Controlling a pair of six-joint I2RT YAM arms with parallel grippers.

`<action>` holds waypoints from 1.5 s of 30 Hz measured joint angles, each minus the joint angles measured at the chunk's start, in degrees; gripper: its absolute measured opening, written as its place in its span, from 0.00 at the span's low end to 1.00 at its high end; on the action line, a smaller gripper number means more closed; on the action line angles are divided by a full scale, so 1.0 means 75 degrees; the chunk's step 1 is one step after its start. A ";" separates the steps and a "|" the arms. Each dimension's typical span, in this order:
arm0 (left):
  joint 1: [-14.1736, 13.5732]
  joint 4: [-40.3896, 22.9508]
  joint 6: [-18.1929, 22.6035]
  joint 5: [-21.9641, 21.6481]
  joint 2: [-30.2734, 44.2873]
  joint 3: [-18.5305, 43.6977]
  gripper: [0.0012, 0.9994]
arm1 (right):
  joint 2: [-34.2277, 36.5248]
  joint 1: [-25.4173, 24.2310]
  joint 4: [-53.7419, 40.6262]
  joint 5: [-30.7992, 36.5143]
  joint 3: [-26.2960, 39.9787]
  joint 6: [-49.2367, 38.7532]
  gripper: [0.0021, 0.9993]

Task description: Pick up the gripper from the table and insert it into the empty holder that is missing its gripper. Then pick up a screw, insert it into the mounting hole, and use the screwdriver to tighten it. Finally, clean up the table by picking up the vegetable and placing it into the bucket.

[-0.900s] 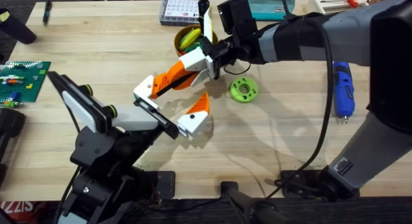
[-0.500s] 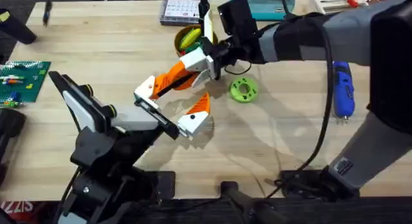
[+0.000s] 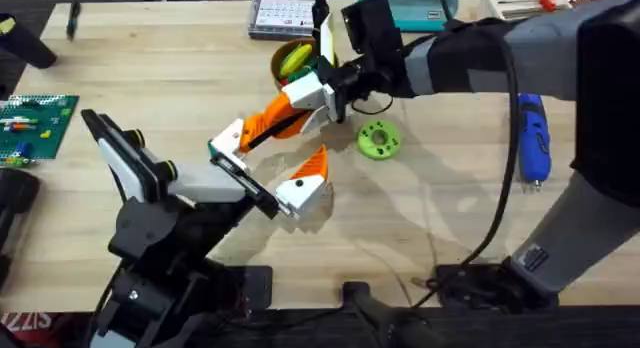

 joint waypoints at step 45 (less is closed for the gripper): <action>0.0128 0.0009 0.0828 0.1686 0.0000 0.0000 0.98 | -0.0035 0.0172 -0.0783 -0.0199 0.0000 -0.0411 0.25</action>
